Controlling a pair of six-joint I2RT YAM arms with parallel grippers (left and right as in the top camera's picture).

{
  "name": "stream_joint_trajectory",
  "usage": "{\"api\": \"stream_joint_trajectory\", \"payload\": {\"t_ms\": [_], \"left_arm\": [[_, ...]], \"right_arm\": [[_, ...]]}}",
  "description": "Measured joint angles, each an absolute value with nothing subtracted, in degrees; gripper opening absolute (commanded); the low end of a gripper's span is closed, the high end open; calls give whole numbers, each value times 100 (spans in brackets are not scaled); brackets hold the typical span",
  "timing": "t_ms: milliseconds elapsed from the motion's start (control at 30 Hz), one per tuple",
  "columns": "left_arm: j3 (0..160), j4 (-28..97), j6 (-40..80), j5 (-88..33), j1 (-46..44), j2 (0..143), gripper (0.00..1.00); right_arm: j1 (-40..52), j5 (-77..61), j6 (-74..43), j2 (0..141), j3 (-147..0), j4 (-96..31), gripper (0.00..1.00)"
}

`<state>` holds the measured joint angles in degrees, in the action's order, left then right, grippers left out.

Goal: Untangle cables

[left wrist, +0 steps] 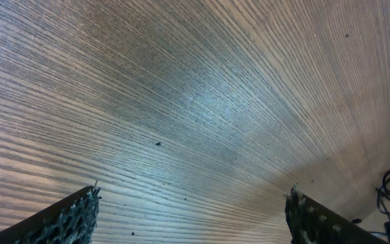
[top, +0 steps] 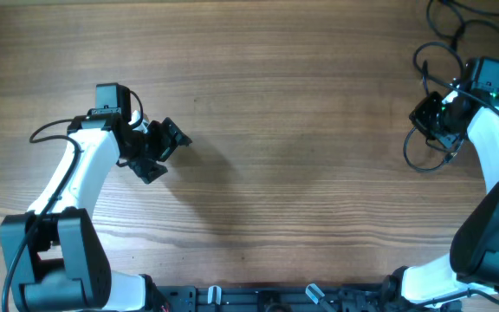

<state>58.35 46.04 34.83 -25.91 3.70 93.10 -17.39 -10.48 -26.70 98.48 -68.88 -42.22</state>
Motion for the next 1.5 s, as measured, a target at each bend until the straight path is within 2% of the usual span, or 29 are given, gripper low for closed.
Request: {"api": "stream_joint_trajectory", "payload": {"t_ms": [133,333,400,433,467,500,533,567,600,733,767,867,1033,1200,1500], "left_arm": [[5835,4604,3483,-2591,368,9310,91],[5835,4602,3483,-2591,370,9310,90],[5835,4604,3483,-2591,370,9310,91],[5835,4604,3483,-2591,368,9310,91],[5835,4604,3483,-2591,370,9310,91],[5835,4602,3483,-2591,370,9310,91],[5835,4609,3483,-2591,370,9310,91],[5835,4609,3483,-2591,368,9310,91],[5835,4609,3483,-2591,370,9310,91],[5835,4609,3483,-2574,368,9310,92],[5835,4615,3483,-2534,370,9310,100],[5835,4609,3483,-2467,368,9310,100],[5835,4587,3483,-2443,368,9310,100],[5835,4582,3483,-2423,370,9310,100],[5835,4578,3483,-2423,368,9310,100]], "right_arm": [[-1739,-615,-2849,9848,-6888,-4611,4],[-1739,-110,-4130,9848,-6893,-5498,4],[-1739,-99,-4329,9848,-6893,-5533,8],[-1739,-97,-4383,9848,-6893,-5529,28],[-1739,-67,-4506,9848,-6893,-5483,43],[-1739,3,-4567,9848,-6893,-5393,45],[-1739,143,-4635,9848,-6893,-5214,65],[-1739,196,-4650,9848,-6893,-5201,78],[-1739,239,-4672,9848,-6893,-5179,100],[-1739,285,-4200,9848,-7000,-5295,100],[-1739,281,-4027,9832,-7196,-5557,100],[-1739,-115,-3361,9509,-7642,-5780,100],[-1699,-1275,-2399,7769,-7741,-6615,100],[-1033,-1581,-2108,6490,-7686,-7264,100],[-727,-2211,-1391,6045,-7616,-8976,100]]}}
